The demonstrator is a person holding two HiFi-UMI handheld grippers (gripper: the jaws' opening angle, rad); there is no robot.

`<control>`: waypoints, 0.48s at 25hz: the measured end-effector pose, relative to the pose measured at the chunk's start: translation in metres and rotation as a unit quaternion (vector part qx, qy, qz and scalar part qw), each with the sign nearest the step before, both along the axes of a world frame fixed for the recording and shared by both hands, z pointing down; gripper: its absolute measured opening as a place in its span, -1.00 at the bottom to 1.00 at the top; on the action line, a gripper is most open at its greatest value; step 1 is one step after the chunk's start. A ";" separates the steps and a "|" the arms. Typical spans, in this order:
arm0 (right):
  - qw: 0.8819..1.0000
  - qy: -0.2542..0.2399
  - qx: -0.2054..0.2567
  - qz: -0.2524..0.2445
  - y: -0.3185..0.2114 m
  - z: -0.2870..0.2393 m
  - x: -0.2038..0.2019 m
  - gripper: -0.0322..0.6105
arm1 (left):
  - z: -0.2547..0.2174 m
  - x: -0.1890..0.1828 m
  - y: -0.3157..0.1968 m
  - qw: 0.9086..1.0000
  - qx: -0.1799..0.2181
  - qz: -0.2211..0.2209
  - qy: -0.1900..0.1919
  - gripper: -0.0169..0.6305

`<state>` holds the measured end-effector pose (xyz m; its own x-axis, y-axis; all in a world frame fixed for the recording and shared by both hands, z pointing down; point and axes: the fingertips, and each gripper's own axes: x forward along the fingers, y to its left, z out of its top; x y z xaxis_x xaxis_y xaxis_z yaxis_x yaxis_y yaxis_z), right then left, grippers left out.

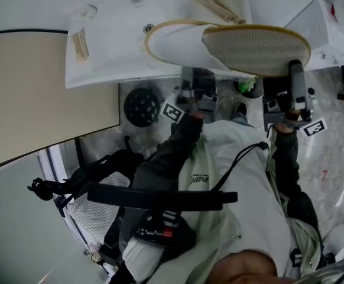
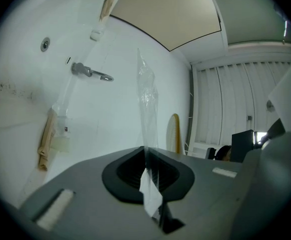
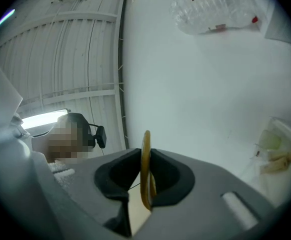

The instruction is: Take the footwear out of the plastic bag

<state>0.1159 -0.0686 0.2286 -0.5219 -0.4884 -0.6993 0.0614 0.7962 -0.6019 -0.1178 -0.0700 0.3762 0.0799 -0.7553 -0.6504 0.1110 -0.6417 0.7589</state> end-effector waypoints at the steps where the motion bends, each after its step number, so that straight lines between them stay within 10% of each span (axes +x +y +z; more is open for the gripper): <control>1: 1.000 0.002 -0.008 0.002 -0.002 0.007 -0.002 -0.70 | -0.003 0.001 0.001 1.000 0.007 0.001 -0.002 -0.96; 12: 0.999 -0.008 -0.043 0.024 -0.021 0.030 0.005 -0.71 | -0.022 0.027 0.013 0.997 0.062 0.033 -0.008 -0.95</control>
